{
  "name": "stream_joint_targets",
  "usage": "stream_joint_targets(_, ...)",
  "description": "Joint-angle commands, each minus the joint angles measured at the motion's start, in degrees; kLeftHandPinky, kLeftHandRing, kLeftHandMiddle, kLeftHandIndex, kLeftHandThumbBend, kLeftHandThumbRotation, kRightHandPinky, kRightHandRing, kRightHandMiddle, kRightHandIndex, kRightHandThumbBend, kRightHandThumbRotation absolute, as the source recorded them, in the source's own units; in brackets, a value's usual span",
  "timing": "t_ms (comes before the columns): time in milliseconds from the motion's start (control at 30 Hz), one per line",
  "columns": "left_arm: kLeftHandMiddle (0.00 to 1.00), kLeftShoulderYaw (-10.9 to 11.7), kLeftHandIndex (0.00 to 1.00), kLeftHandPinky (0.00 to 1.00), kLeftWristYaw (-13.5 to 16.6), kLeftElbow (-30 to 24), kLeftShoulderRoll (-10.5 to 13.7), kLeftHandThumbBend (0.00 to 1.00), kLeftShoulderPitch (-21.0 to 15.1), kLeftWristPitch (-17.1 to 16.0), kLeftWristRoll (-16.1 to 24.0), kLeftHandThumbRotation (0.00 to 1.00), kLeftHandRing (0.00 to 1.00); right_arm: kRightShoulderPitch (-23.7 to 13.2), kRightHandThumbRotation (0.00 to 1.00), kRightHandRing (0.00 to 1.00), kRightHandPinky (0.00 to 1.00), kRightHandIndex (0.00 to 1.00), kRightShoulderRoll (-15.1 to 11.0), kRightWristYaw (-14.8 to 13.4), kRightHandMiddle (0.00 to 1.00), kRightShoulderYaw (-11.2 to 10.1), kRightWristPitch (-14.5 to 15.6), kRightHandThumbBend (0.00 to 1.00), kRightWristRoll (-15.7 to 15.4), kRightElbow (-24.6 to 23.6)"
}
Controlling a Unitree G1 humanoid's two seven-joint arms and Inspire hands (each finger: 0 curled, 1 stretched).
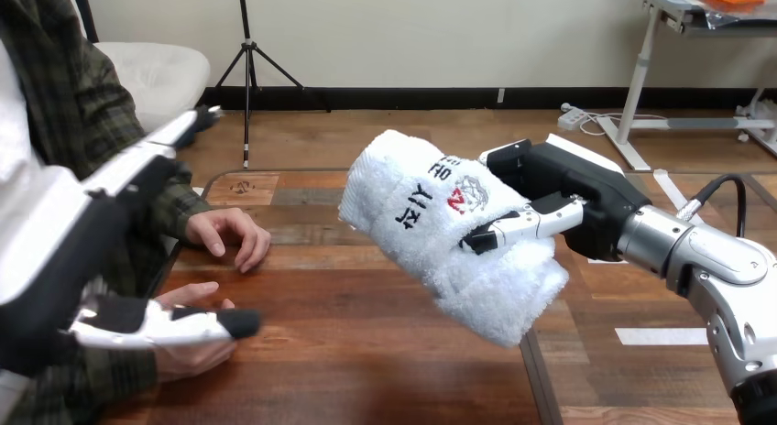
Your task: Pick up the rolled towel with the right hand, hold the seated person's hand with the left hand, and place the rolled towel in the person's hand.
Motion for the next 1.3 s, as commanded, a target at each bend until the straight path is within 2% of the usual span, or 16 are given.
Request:
stream_joint_targets(0,0.91,1.4,0.92,0.78,1.7,1.7,2.7,1.00,-2.5,-0.7,1.9,0.45,0.88,-5.3,0.00,0.18,0.14,0.35,-0.2,-0.3,0.25,-3.0,-0.1,0.80,1.9,-1.7)
stream_joint_targets(167,0.88,2.0,0.90,0.75,2.3,2.9,4.7,1.00,-2.4,1.7,5.5,0.42,0.86,-5.6,0.00,0.18,0.14,0.35,-0.3,0.5,0.25,-3.3,0.2,0.79,2.6,-1.9)
stream_joint_targets(267,0.87,1.6,0.89,0.74,2.1,4.8,6.1,1.00,-3.0,2.1,5.9,0.40,0.85,-5.8,0.00,0.18,0.14,0.35,-0.4,0.8,0.25,-3.6,0.4,0.79,3.0,-1.9)
stream_joint_targets(400,0.87,0.9,0.88,0.73,1.1,6.0,8.3,1.00,-3.2,4.5,8.2,0.38,0.84,-5.7,0.00,0.18,0.13,0.35,-0.7,0.6,0.25,-3.8,1.1,0.79,3.1,-3.0)
stream_joint_targets(567,0.85,-0.3,0.86,0.70,1.4,9.0,10.3,1.00,-4.1,4.8,10.7,0.37,0.82,-5.6,0.00,0.18,0.13,0.35,-0.9,0.3,0.25,-4.1,1.9,0.79,3.3,-4.1)
stream_joint_targets(667,0.85,-1.3,0.86,0.70,1.5,10.4,12.1,1.00,-4.5,5.7,13.8,0.37,0.81,-5.6,0.00,0.18,0.13,0.35,-1.2,0.8,0.25,-4.3,1.7,0.80,3.2,-4.5)
stream_joint_targets(767,0.84,-2.5,0.85,0.70,2.2,13.1,13.8,1.00,-5.4,4.8,15.9,0.34,0.80,-5.6,0.00,0.18,0.13,0.35,-1.3,1.3,0.25,-4.6,1.8,0.79,3.4,-5.0)
stream_joint_targets(867,0.84,-3.7,0.85,0.71,1.4,14.3,15.1,1.00,-6.0,6.9,18.2,0.34,0.80,-5.6,0.00,0.17,0.13,0.35,-1.5,2.2,0.24,-5.0,2.7,0.79,4.3,-5.5)
stream_joint_targets(1033,0.83,-6.6,0.85,0.71,3.0,19.6,17.4,1.00,-8.3,5.6,21.2,0.32,0.79,-5.6,0.00,0.17,0.13,0.35,-1.7,4.1,0.24,-5.6,2.2,0.79,5.7,-6.2)
stream_joint_targets(1167,0.83,-8.5,0.85,0.72,2.7,22.5,18.5,1.00,-10.0,5.9,22.1,0.30,0.79,-5.3,0.00,0.17,0.12,0.35,-1.9,4.5,0.24,-5.8,2.3,0.79,6.4,-7.3)
stream_joint_targets(1267,0.83,-10.1,0.85,0.73,3.3,26.0,19.4,1.00,-11.6,4.7,22.4,0.30,0.80,-5.0,0.00,0.17,0.12,0.35,-1.9,4.3,0.24,-5.9,3.1,0.79,7.0,-8.8)
